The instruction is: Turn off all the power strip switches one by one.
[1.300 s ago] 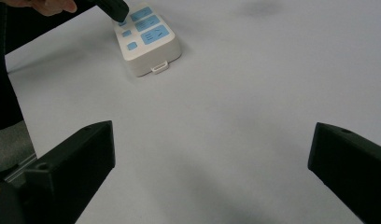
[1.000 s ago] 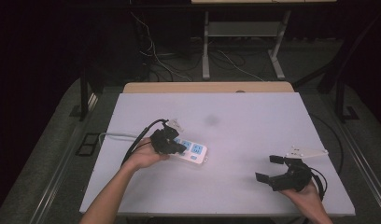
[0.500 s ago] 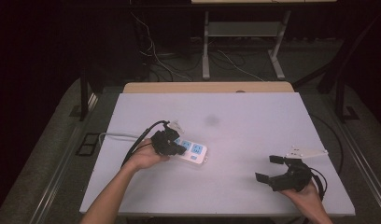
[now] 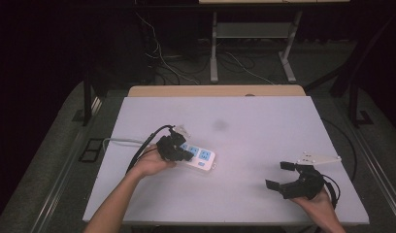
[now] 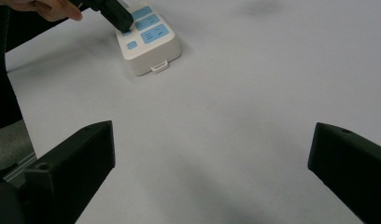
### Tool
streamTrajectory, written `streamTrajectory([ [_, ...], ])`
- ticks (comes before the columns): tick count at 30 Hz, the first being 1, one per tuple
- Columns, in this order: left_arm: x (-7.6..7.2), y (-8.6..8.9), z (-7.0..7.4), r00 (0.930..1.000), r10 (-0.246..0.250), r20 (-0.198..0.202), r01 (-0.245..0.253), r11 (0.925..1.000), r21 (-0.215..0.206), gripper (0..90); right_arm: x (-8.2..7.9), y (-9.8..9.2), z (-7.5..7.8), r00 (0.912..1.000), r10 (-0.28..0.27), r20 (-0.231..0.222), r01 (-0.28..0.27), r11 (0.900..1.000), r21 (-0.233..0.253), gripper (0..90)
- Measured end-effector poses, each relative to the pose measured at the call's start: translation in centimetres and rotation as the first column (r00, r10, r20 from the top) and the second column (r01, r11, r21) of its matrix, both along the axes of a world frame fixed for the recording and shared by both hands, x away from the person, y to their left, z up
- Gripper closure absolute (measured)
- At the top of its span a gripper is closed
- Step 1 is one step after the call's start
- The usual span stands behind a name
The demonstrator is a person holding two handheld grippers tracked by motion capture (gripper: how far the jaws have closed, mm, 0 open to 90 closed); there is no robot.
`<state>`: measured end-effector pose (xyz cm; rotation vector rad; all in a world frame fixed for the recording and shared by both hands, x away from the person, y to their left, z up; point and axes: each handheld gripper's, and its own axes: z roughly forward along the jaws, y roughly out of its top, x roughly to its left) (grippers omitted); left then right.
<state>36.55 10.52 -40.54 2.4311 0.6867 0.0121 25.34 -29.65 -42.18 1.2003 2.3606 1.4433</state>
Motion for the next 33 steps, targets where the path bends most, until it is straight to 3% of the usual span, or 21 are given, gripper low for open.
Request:
streamTrajectory([
  [6,0.01,0.1,-0.06,1.0,-0.003,-0.001,0.003,1.0,-0.007,89.1,-0.01,0.04,-0.01,1.0,0.001,0.001,-0.001,1.0,-0.001,0.5],
  [10,0.27,0.29,-0.15,0.9996,0.007,-0.027,-0.008,0.9997,-0.024,89.2,-0.03,0.04,0.0,1.0,0.001,0.002,-0.001,1.0,0.0,0.5],
  [22,0.39,0.28,-0.26,0.9995,0.013,-0.029,-0.014,0.9995,-0.027,89.4,-0.03,0.01,0.07,1.0,0.001,0.004,-0.001,1.0,-0.001,0.5],
  [33,0.17,0.03,-0.18,1.0,0.001,0.004,-0.001,1.0,-0.001,89.5,-0.03,0.01,0.08,1.0,-0.001,0.003,0.001,1.0,-0.002,0.5],
])
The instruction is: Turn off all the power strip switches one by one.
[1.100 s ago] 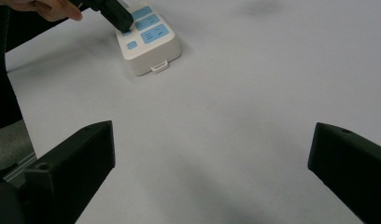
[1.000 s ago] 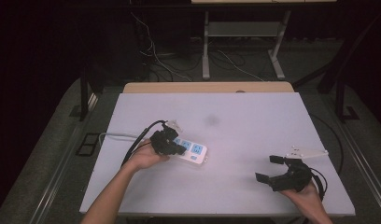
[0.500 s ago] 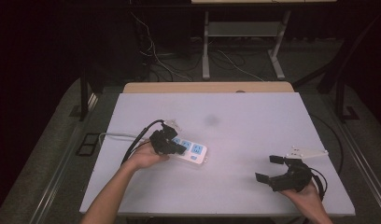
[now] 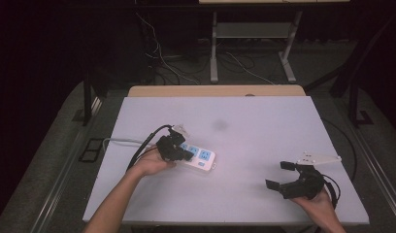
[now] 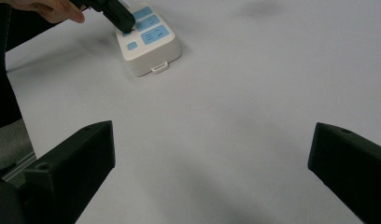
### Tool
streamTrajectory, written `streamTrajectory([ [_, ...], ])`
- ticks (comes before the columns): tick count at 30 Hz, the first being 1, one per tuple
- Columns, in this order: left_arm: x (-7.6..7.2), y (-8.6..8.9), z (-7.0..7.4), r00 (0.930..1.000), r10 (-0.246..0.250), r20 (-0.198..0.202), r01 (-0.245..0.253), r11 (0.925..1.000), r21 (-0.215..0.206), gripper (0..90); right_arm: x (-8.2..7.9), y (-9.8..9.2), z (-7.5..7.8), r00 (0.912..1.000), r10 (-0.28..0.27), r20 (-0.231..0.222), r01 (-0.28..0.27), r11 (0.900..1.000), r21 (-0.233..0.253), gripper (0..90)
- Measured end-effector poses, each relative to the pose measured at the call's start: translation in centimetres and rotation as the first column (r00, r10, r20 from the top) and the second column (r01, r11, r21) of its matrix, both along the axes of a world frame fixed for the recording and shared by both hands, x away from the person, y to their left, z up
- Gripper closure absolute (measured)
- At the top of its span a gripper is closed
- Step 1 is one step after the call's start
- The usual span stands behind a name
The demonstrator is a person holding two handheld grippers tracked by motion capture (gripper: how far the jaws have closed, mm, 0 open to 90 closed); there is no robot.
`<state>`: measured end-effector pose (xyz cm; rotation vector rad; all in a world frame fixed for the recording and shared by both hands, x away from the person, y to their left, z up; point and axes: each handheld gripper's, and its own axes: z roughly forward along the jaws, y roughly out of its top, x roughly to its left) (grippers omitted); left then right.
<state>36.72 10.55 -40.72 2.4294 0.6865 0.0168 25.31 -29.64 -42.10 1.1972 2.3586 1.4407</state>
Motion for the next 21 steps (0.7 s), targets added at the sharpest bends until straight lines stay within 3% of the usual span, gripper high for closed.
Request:
streamTrajectory([
  [4,-0.5,-0.3,0.1,0.9991,-0.012,0.042,0.011,0.9996,0.026,89.4,0.0,0.0,0.0,1.0,0.0,-0.004,0.0,1.0,0.002,0.5],
  [12,-0.5,-0.3,0.2,0.9988,-0.017,0.047,0.016,0.9996,0.025,89.4,0.1,-0.2,-0.1,1.0,-0.003,-0.003,0.003,1.0,0.005,0.5],
  [14,-0.5,-0.1,0.5,0.9986,-0.01,0.051,0.01,0.9999,-0.005,89.3,0.1,-0.2,0.0,1.0,-0.005,-0.005,0.005,1.0,0.005,0.5],
  [17,-0.6,0.0,0.9,0.9981,-0.017,0.06,0.018,0.9998,-0.006,89.2,0.1,-0.2,0.0,1.0,-0.004,0.0,0.004,1.0,0.006,0.5],
  [21,-0.5,0.4,1.8,0.9976,-0.005,0.069,0.009,0.9983,-0.058,89.3,0.1,-0.2,0.0,1.0,-0.004,-0.001,0.004,1.0,0.007,0.5],
])
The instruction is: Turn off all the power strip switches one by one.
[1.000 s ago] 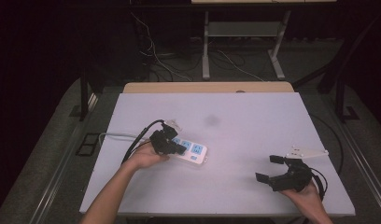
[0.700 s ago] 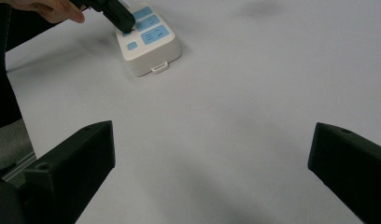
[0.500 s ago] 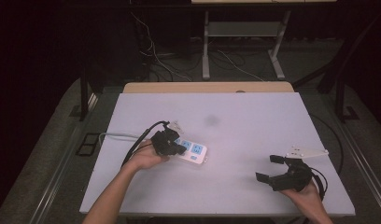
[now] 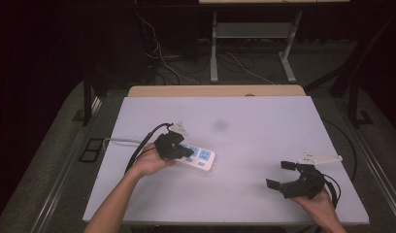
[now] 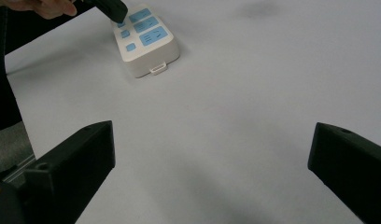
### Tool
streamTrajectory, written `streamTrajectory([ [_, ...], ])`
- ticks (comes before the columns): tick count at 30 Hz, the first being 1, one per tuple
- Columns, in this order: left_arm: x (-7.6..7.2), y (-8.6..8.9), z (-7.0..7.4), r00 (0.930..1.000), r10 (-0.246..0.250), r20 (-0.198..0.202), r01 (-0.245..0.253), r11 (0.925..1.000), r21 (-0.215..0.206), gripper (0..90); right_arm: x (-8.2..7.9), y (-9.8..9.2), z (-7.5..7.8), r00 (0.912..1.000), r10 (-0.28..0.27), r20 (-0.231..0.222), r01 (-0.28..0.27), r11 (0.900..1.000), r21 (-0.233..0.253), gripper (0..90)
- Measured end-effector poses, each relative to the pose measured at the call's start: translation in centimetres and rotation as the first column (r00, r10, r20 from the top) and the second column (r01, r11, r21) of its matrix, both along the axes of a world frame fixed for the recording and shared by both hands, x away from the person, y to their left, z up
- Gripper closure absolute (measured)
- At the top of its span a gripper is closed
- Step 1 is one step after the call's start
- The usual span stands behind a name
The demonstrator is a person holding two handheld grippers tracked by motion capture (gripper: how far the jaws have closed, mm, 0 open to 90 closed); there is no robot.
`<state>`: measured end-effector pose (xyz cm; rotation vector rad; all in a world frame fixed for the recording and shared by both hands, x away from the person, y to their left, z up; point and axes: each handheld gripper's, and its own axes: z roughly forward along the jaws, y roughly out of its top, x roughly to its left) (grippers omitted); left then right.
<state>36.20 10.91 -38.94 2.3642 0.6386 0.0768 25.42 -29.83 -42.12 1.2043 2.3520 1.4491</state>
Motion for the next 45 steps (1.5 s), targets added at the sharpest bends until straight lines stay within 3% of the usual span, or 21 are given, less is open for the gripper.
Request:
streamTrajectory([
  [5,0.0,-0.4,1.0,0.9999,-0.011,0.011,0.011,0.9998,-0.019,89.2,0.0,0.0,0.0,1.0,-0.001,-0.003,0.001,1.0,-0.001,0.5],
  [17,-0.7,-2.7,1.5,0.9961,-0.086,0.019,0.086,0.9963,0.004,89.0,0.0,0.0,0.0,1.0,-0.002,0.0,0.002,1.0,0.001,0.5],
  [45,-0.7,-3.8,-0.6,0.9931,-0.112,-0.035,0.113,0.993,0.036,89.0,0.0,0.0,0.0,1.0,0.001,-0.003,-0.001,1.0,-0.002,0.5],
])
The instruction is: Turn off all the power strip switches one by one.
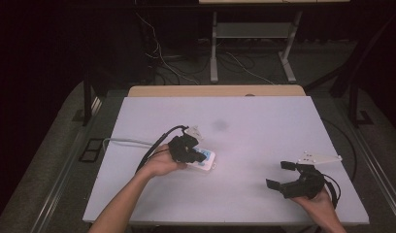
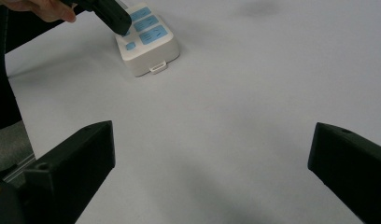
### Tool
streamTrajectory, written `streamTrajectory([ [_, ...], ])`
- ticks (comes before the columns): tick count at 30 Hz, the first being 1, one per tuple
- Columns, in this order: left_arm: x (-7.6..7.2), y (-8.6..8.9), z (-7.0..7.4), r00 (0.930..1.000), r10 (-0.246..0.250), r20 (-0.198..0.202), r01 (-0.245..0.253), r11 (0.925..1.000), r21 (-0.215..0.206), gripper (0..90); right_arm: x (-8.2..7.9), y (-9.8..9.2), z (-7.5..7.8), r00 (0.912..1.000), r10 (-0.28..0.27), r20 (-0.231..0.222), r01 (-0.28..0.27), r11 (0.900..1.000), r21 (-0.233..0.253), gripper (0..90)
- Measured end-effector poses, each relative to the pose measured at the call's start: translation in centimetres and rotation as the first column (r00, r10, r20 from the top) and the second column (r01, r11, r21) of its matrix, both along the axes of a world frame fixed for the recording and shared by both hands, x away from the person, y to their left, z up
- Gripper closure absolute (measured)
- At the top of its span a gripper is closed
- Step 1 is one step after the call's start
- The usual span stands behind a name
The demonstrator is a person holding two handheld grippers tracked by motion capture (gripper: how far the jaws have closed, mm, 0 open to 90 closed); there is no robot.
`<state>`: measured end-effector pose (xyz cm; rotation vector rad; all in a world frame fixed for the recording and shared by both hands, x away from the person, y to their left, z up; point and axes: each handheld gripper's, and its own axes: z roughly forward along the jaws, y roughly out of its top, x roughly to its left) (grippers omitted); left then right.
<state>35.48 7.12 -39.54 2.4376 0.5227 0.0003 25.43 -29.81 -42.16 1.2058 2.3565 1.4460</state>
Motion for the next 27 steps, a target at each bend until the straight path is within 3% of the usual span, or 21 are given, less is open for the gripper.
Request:
streamTrajectory([
  [15,0.1,-0.1,-1.1,0.9999,0.004,-0.016,-0.004,0.9999,0.013,88.9,0.0,0.0,0.0,1.0,-0.001,0.0,0.001,1.0,-0.003,0.5],
  [27,0.3,0.1,-1.3,0.9996,0.009,-0.027,-0.01,0.9999,-0.01,89.0,0.0,0.0,0.0,1.0,-0.005,0.0,0.005,1.0,-0.005,0.5],
])
